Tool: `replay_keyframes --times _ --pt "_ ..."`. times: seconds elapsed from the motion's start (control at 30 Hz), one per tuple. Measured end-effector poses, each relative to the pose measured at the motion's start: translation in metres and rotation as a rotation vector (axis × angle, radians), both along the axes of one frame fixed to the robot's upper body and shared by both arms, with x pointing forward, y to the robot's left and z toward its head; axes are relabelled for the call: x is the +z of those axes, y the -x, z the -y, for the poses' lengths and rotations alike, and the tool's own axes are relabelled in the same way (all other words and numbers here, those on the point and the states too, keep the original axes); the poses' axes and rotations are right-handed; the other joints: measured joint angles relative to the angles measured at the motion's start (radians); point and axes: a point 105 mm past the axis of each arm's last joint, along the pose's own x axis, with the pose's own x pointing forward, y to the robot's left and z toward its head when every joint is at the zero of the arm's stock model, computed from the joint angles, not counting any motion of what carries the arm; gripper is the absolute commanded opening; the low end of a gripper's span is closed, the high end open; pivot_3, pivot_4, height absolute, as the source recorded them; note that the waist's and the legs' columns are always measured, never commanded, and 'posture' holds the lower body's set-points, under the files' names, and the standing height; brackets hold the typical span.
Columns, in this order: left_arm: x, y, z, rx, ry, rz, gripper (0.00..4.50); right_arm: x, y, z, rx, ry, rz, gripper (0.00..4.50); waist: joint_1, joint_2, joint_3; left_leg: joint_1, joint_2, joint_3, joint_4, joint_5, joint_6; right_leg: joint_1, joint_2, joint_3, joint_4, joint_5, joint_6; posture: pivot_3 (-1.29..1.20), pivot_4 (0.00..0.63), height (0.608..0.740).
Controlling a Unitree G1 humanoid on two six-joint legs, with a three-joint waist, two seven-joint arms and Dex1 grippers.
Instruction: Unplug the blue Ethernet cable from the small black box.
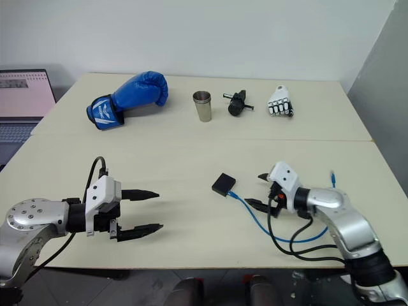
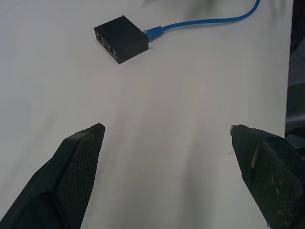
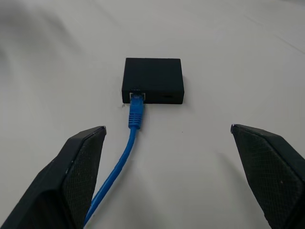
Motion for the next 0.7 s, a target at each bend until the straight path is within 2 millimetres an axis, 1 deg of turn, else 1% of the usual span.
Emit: replay_keyframes --times 0.07,0.13,0.37,0.5,0.57,0.63,0.7 --pt "-0.001 0.001 0.002 -0.008 0.001 -0.002 4.5 -0.013 -0.005 -0.007 -0.018 0.006 -0.027 4.44 0.0 0.0 0.0 -0.001 0.0 0.0 0.0 0.0 0.0 -0.001 0.0 0.0 0.0 0.0 0.0 0.0 0.15 0.74" --pt "-0.002 0.001 0.003 -0.017 0.002 0.003 4.5 -0.021 -0.01 -0.01 -0.028 0.023 -0.033 4.44 0.0 0.0 0.0 -0.001 0.0 0.001 0.0 0.0 0.0 -0.002 0.0 0.0 0.001 0.0 0.0 0.0 0.15 0.74" --pt "-0.001 0.003 0.006 -0.049 0.011 0.015 4.5 -0.024 -0.012 -0.028 0.001 0.034 -0.006 4.44 -0.001 0.0 0.0 0.0 0.0 0.002 0.0 0.0 0.0 -0.002 0.001 0.0 0.002 0.0 0.0 0.0 0.15 0.74" --pt "-0.003 0.004 0.006 -0.058 0.02 0.021 4.5 -0.025 -0.01 -0.034 0.013 0.034 -0.003 3.68 -0.001 0.0 0.0 0.0 0.001 0.002 0.0 0.0 0.0 -0.002 0.001 0.0 0.003 0.0 0.0 0.0 0.15 0.74" --pt "-0.004 0.004 0.006 -0.062 0.023 0.022 4.5 -0.026 -0.009 -0.037 0.024 0.04 0.002 3.21 -0.001 0.0 0.0 0.0 0.001 0.002 0.0 0.0 0.0 -0.002 0.001 0.0 0.003 0.0 0.0 0.0 0.15 0.74" --pt "-0.005 0.004 0.005 -0.067 0.023 0.02 4.5 -0.026 -0.008 -0.039 0.029 0.039 0.001 2.64 -0.001 0.0 0.0 0.0 0.001 0.002 0.0 0.0 0.0 -0.002 0.001 0.0 0.003 0.0 0.0 0.0 0.15 0.74" --pt "-0.008 0.003 0.003 -0.053 0.03 0.01 4.5 -0.027 -0.007 -0.041 0.034 0.041 0.0 2.25 -0.001 0.0 0.0 0.0 0.001 0.002 0.0 0.0 0.0 -0.002 0.001 0.0 0.003 0.0 0.0 0.0 0.15 0.74"
